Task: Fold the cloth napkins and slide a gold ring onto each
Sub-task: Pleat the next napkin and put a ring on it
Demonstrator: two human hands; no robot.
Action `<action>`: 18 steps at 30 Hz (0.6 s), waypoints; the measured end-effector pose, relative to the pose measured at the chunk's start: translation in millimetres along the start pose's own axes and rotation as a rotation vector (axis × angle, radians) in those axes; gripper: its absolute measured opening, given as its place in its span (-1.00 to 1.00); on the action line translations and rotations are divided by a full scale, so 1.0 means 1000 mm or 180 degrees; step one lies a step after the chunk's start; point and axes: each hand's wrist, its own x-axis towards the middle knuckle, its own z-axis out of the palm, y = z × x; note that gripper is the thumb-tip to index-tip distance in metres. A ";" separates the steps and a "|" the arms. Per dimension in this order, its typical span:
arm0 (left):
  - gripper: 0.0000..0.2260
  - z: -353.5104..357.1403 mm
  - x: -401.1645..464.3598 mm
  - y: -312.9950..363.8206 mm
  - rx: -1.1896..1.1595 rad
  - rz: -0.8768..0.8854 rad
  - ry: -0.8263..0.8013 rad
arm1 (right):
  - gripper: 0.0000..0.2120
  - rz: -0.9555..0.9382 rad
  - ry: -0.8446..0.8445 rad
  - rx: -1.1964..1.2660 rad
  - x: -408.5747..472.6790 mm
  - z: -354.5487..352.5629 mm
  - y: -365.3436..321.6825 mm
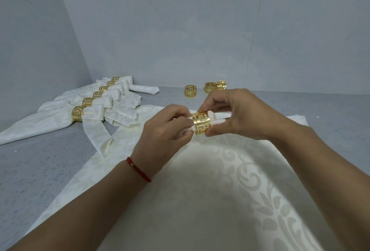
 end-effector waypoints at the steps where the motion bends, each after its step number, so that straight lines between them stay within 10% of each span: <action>1: -0.88 0.001 0.000 -0.001 -0.0067 -0.0045 -0.0028 | -0.62 -0.0015 0.0021 -0.0134 0.000 0.003 0.000; 7: -0.67 0.002 0.007 -0.005 -0.0283 -0.0486 -0.0136 | -0.63 -0.0039 0.0241 -0.0348 0.005 0.014 0.007; 11: -0.41 -0.009 0.009 -0.012 -0.0565 -0.0862 -0.1234 | -0.63 -0.0124 0.0312 -0.0337 0.006 0.012 0.011; 18: -0.68 -0.014 0.012 -0.019 -0.0973 -0.1536 -0.1429 | -0.68 -0.0120 0.0442 0.0053 0.006 0.031 0.003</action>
